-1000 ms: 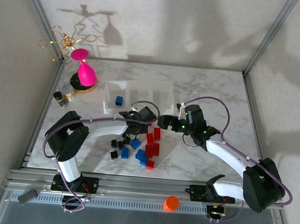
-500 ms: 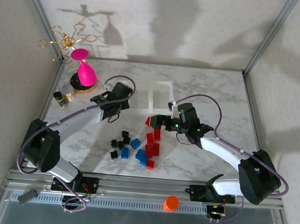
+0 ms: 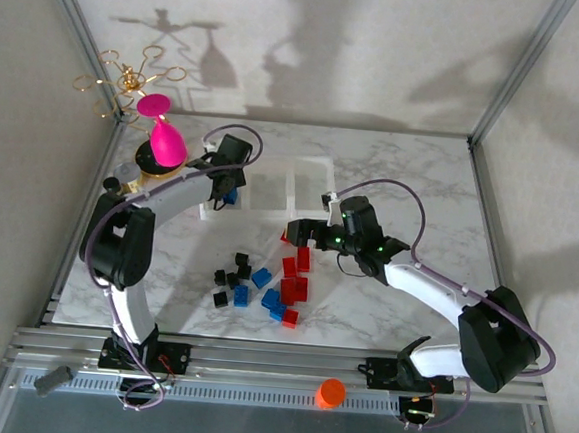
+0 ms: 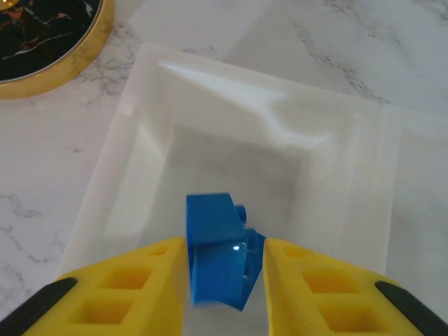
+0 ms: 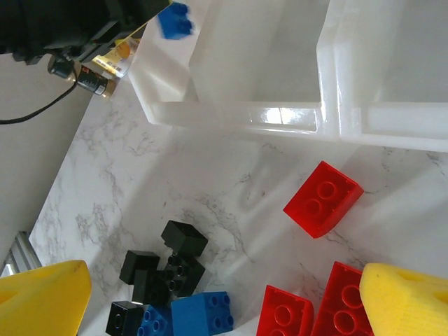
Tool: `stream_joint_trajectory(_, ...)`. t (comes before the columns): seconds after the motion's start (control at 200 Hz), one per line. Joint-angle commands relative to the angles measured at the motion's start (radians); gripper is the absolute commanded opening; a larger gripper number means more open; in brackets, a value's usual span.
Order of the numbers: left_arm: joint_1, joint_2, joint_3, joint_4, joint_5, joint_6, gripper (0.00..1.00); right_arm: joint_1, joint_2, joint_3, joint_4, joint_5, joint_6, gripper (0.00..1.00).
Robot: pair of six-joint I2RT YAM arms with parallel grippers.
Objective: Sort the legos into containers by color
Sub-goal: Place the lego in the container, then pick up the lego from the middle-left of the table.
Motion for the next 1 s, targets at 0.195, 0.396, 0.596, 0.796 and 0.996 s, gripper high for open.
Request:
stream_joint_trajectory(0.195,0.013,0.025,0.078,-0.024,0.021,0.024,0.42,0.009,-0.049,0.044,-0.043,0.045,-0.021,0.99)
stream_joint_trajectory(0.396,-0.002,-0.112,-0.007,-0.021,0.089,-0.013,0.45,0.009,-0.048,0.065,-0.096,0.075,-0.065,0.99)
stream_joint_trajectory(0.596,-0.076,-0.274,-0.146,-0.046,0.114,-0.057,0.46,0.012,-0.049,0.051,-0.129,0.054,-0.105,0.99)
stream_joint_trajectory(0.796,-0.233,-0.426,-0.267,-0.113,0.115,-0.075,0.49,0.030,-0.065,0.014,-0.186,0.062,-0.125,0.99)
stream_joint_trajectory(0.996,-0.396,-0.516,-0.366,-0.171,0.137,-0.197,0.51,0.080,-0.094,-0.037,-0.234,0.057,-0.085,0.99)
